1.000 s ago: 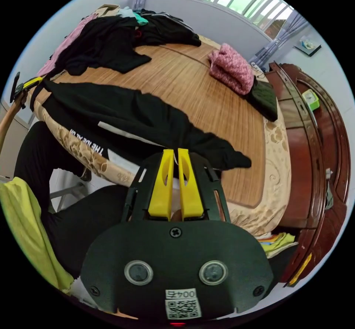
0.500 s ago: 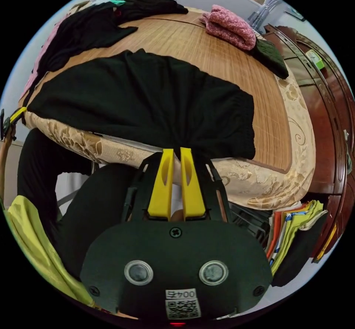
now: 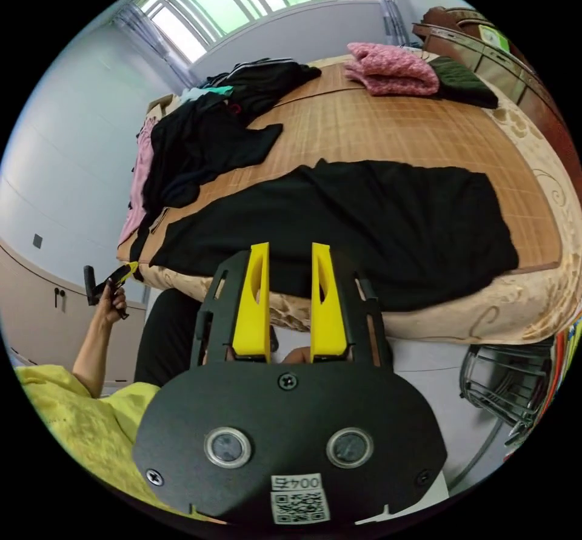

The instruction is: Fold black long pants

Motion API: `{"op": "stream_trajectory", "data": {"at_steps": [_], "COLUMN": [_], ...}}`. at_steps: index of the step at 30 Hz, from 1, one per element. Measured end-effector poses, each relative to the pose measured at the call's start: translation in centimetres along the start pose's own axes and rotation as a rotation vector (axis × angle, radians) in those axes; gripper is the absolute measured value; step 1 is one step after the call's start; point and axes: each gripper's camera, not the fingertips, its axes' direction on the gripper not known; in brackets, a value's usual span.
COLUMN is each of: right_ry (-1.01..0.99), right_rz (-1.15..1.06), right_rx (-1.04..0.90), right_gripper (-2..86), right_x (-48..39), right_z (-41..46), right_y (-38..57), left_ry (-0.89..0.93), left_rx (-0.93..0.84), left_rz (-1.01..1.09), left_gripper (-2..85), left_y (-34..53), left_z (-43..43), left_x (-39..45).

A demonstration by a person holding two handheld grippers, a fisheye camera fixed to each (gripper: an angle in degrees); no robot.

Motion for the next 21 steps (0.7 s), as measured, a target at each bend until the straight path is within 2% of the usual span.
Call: {"op": "stream_trajectory", "data": {"at_steps": [3, 5, 8, 10, 13, 15, 17, 21], "right_ry": [-0.034, 0.051, 0.181, 0.189, 0.261, 0.251, 0.092, -0.058], "right_rz": [0.016, 0.031, 0.044, 0.017, -0.059, -0.148, -0.321, -0.587], "right_rx": [-0.066, -0.203, -0.254, -0.281, -0.382, -0.345, -0.193, -0.121], "right_gripper": [9.7, 9.0, 5.4, 4.7, 3.4, 2.0, 3.9, 7.9], "right_x": [-1.9, -2.9, -3.6, -4.1, -5.8, -8.2, -12.6, -19.7], "right_z": [5.2, 9.9, 13.6, 15.1, 17.6, 18.0, 18.4, 22.4], "right_y": [-0.5, -0.8, -0.8, -0.9, -1.5, -2.2, -3.4, -5.9], "left_ry": [0.142, 0.200, 0.132, 0.046, 0.024, 0.053, 0.084, 0.123], "left_rx": [0.104, 0.161, 0.146, 0.134, 0.139, 0.131, 0.130, 0.134], "left_rz": [-0.171, -0.273, -0.337, -0.304, -0.267, -0.256, -0.253, -0.264], "left_gripper": [7.2, 8.3, 9.6, 10.1, 10.4, 10.5, 10.4, 10.7], "left_y": [3.8, 6.4, 10.0, 12.6, 15.3, 16.6, 17.7, 20.3], "left_z": [1.3, 2.1, 3.8, 5.0, 6.5, 7.6, 8.4, 10.2], "left_x": [-1.7, -2.8, -3.7, -3.7, -3.6, -3.8, -4.0, -4.8]}}
